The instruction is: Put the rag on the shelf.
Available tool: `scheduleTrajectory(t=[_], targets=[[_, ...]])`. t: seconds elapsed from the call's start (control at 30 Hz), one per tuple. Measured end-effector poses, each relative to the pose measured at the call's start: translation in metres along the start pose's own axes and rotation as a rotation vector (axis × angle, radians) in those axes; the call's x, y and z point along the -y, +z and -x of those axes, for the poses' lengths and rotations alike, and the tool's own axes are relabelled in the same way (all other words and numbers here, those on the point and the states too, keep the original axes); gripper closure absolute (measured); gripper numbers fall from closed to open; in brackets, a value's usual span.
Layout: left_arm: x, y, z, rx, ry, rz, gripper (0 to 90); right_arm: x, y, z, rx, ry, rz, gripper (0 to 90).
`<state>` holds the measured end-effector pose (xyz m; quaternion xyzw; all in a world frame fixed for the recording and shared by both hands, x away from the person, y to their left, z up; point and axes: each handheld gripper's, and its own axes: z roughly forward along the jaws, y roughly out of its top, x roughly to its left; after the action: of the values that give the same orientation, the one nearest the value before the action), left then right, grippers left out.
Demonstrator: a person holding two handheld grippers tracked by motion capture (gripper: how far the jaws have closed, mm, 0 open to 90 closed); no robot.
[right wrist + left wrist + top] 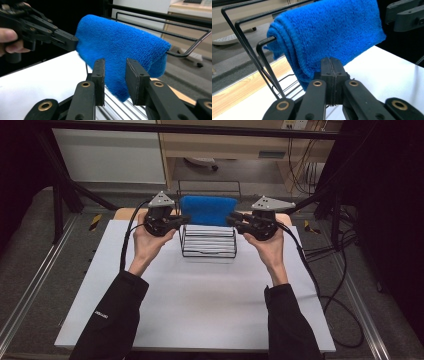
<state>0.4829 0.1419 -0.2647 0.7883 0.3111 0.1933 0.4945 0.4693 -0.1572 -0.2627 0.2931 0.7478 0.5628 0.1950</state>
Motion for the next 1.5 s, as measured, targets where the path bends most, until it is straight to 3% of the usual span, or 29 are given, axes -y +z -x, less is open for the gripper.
scheduleTrajectory(t=[0.03,0.13,0.4,0.53,0.63,0.77,1.03,1.3,1.5], targets=[[0.001,0.001,0.000,-0.001,0.001,-0.001,90.0,0.000,0.000,0.000,0.000,0.000,0.000,74.3],[0.004,0.004,-0.001,-0.007,0.002,0.000,90.0,0.007,0.004,0.002,-0.005,0.023,-0.054,89.4],[0.008,0.011,-0.004,-0.022,0.007,0.028,90.0,0.020,0.013,0.011,0.076,0.029,-0.075,90.0],[0.008,0.013,-0.006,-0.015,-0.012,0.043,89.5,0.021,0.015,0.012,0.081,0.023,-0.062,90.0],[0.009,0.011,-0.005,-0.012,-0.002,0.033,87.4,0.021,0.012,0.010,0.071,0.020,-0.050,88.3],[0.012,0.000,-0.003,-0.002,0.001,0.030,79.8,0.019,0.001,0.006,0.062,0.026,-0.020,78.2],[0.024,-0.023,-0.006,-0.016,-0.001,-0.039,54.1,0.017,-0.023,0.002,0.063,0.057,-0.029,44.8],[0.053,-0.039,-0.008,-0.026,-0.020,-0.081,33.9,0.024,-0.039,-0.002,0.047,0.084,-0.059,22.4],[0.080,-0.050,-0.008,-0.032,-0.032,-0.096,20.1,0.037,-0.048,-0.003,0.046,0.088,-0.087,12.8]])
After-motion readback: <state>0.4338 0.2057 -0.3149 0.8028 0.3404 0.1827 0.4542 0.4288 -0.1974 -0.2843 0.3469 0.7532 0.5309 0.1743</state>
